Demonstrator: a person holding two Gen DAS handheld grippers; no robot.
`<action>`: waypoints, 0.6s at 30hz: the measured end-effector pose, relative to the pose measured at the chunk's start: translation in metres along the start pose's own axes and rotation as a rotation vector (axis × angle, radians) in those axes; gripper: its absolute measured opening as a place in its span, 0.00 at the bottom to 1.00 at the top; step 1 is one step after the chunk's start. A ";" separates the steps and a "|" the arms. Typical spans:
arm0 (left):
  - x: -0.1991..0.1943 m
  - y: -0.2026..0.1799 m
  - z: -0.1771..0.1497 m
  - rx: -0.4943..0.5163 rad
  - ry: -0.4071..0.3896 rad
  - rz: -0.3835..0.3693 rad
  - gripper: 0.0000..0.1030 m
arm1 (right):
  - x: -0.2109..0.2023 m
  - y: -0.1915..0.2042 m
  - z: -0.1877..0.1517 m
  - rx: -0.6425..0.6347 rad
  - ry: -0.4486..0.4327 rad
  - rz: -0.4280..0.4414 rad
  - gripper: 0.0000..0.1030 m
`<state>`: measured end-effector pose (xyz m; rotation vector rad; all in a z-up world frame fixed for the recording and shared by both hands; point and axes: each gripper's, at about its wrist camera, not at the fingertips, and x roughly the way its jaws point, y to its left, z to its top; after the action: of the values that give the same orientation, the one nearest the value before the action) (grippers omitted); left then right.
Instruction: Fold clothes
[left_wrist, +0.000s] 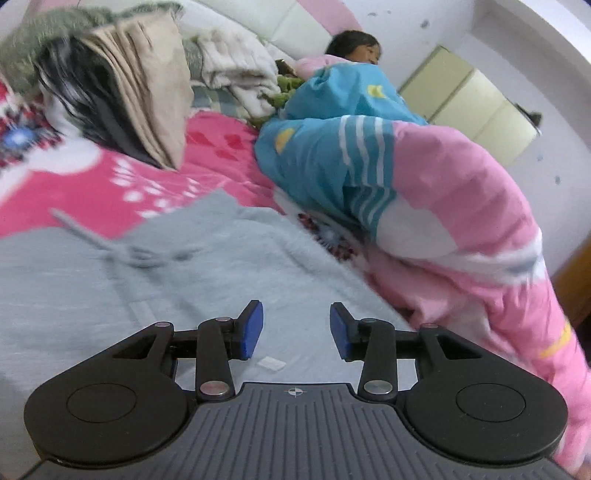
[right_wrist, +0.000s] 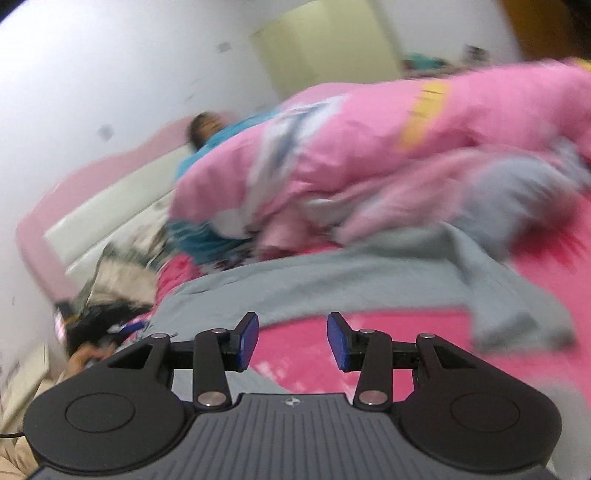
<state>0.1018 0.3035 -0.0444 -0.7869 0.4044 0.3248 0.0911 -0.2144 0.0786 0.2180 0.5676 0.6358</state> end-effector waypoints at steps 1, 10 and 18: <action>0.011 -0.002 -0.001 -0.026 -0.026 0.014 0.38 | 0.019 0.010 0.012 -0.040 0.010 0.025 0.43; 0.075 0.029 -0.017 -0.248 -0.103 0.143 0.38 | 0.288 0.123 0.102 -0.312 0.272 0.339 0.44; 0.066 0.047 -0.023 -0.347 -0.151 0.097 0.36 | 0.522 0.256 0.057 -0.532 0.550 0.518 0.53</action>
<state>0.1342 0.3268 -0.1186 -1.0754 0.2460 0.5511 0.3401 0.3073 -0.0074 -0.3381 0.8522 1.3433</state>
